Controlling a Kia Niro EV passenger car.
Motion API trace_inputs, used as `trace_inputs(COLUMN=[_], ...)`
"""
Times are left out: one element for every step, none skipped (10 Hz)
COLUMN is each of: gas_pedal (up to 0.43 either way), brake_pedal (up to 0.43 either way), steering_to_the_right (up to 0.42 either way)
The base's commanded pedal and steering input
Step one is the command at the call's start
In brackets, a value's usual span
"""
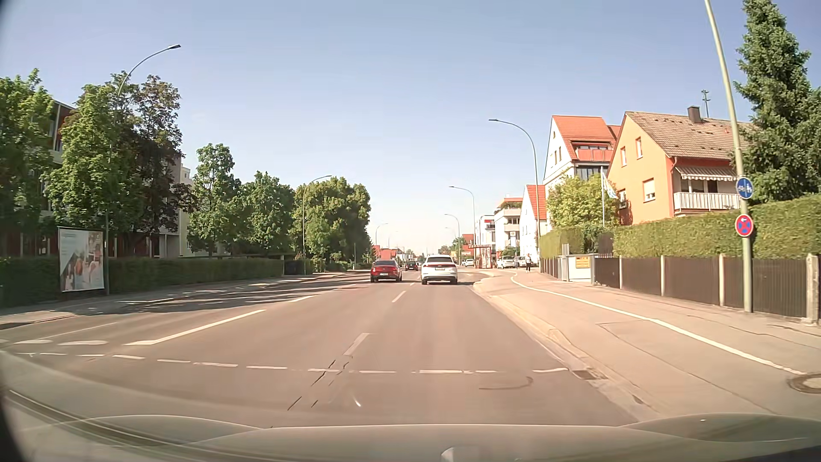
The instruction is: Follow the waypoints while adhering to traffic rules and regulations
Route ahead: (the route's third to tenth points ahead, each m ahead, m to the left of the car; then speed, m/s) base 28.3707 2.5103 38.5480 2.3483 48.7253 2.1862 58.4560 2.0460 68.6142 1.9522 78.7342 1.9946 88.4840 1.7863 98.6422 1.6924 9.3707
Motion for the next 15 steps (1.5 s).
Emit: trace_inputs(gas_pedal=[0.177,0.177,0.177,0.177,0.177,0.177,0.177,0.189,0.189,0.189,0.189,0.189,0.189,0.189,0.189], brake_pedal=[0.000,0.000,0.000,0.000,0.000,0.000,0.000,0.000,0.000,0.000,0.000,0.000,0.000,0.000,0.000], steering_to_the_right=[0.018,0.016,0.016,0.014,0.012,0.010,0.008,0.005,0.001,-0.004,-0.008,-0.011,-0.012,-0.015,-0.016])
